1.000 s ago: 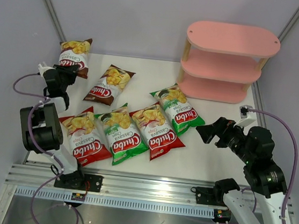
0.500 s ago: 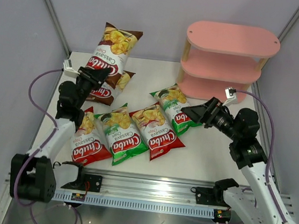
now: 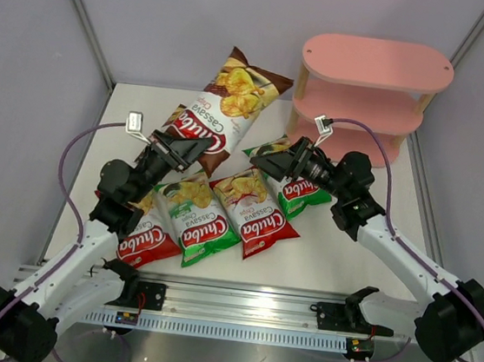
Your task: Place and organize the chips bags onto the shelf
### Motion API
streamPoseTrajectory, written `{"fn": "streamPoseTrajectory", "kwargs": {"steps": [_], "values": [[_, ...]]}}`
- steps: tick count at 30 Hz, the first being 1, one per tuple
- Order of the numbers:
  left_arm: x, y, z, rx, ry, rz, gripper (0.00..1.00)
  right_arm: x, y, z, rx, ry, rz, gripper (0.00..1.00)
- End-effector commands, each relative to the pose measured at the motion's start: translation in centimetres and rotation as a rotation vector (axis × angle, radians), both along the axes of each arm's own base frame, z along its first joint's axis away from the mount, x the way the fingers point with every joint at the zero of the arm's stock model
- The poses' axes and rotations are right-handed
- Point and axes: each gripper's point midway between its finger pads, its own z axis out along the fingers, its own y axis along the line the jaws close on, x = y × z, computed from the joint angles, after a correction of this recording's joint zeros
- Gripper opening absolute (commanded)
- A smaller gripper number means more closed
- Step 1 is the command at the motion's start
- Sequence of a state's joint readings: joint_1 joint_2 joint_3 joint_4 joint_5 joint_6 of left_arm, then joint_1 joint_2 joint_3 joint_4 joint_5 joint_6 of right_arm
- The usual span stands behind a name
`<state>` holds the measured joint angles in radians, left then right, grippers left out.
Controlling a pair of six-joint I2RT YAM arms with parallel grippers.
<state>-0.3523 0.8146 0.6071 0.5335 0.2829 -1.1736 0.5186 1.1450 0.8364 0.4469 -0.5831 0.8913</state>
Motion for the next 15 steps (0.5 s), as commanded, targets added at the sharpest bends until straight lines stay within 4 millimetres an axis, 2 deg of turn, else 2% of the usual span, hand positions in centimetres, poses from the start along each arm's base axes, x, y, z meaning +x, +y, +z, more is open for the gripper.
{"fn": "streamPoseTrajectory", "kwargs": {"steps": [1, 3, 8, 12, 14, 15], "values": [[-2.5, -1.9, 4.6, -0.048, -0.142, -0.064, 0.03, -0.5, 1.3, 6.8, 0.138, -0.263, -0.021, 0.99], [-3.5, -3.2, 5.3, -0.072, -0.169, -0.107, 0.03, -0.6, 1.9, 7.2, 0.146, -0.282, -0.034, 0.99], [-5.1, -6.0, 6.4, -0.102, -0.202, -0.193, 0.02, 1.5, 0.8, 7.1, 0.153, -0.265, -0.180, 0.99], [-6.7, -7.7, 6.8, -0.120, -0.223, -0.245, 0.02, 3.0, -1.4, 7.2, 0.170, -0.229, -0.339, 0.99], [-6.9, -8.1, 6.7, -0.121, -0.229, -0.250, 0.01, 3.8, -2.4, 6.5, 0.164, -0.184, -0.408, 0.99], [-7.0, -8.2, 6.7, -0.122, -0.231, -0.251, 0.01, 3.8, -3.0, 6.8, 0.174, -0.187, -0.439, 0.99]]}}
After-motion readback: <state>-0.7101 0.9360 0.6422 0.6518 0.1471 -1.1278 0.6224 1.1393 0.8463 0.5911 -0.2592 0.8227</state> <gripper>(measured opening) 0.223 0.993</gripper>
